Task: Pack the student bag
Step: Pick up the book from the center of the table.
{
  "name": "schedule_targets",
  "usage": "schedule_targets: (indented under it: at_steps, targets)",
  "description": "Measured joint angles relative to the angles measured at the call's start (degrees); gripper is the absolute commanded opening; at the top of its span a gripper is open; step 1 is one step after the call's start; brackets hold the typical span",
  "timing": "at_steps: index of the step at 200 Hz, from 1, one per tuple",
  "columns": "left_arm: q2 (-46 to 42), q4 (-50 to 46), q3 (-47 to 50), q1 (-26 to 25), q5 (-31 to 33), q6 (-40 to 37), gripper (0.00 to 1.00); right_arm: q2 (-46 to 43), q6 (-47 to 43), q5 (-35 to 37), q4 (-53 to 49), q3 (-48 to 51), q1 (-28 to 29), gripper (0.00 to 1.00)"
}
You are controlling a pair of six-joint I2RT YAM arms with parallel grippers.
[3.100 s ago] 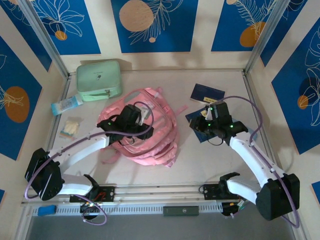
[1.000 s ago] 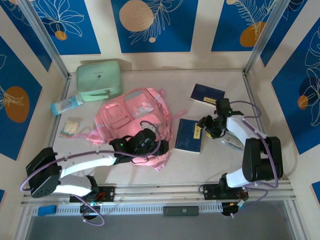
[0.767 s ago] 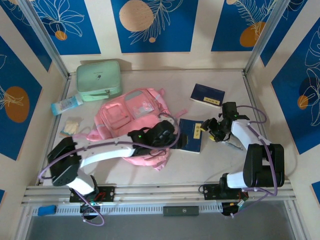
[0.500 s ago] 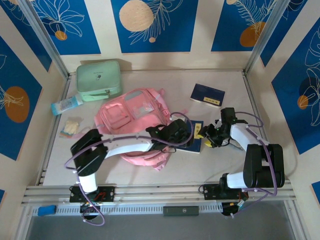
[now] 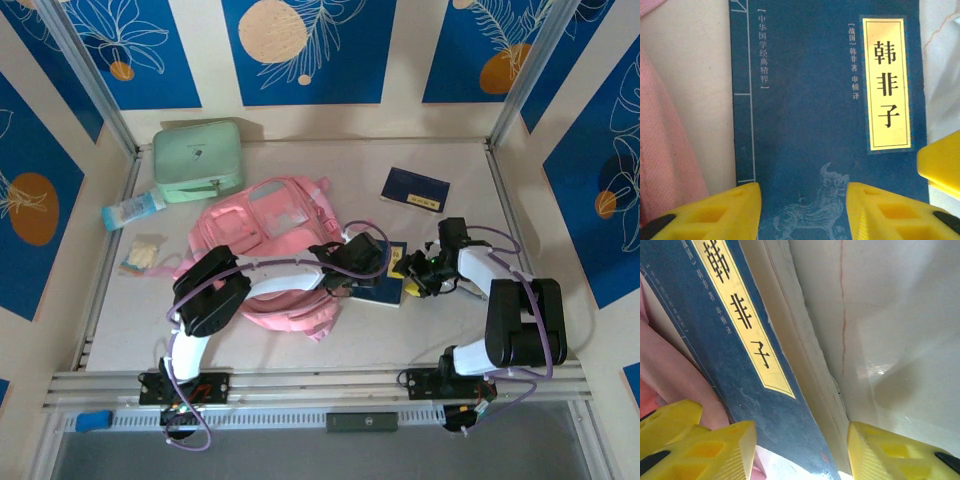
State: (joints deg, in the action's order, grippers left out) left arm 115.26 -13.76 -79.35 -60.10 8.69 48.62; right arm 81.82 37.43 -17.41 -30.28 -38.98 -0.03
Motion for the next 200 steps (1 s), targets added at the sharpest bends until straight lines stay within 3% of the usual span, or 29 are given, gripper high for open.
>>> schedule_targets:
  at_steps: [50,138,200]
  targets:
    - [0.81,-0.24,0.96,0.00,0.42,-0.09,0.40,2.58,-0.48,-0.55,0.52,-0.07,1.90,0.51]
    - [1.25,0.31,1.95,0.04,0.87,-0.09,0.33,-2.97,-2.99,-0.61,-2.43,-3.39,4.11,0.50]
    - [1.25,0.92,2.45,0.09,0.90,-0.04,0.30,-0.02,-2.08,6.03,-4.92,-4.17,4.92,0.54]
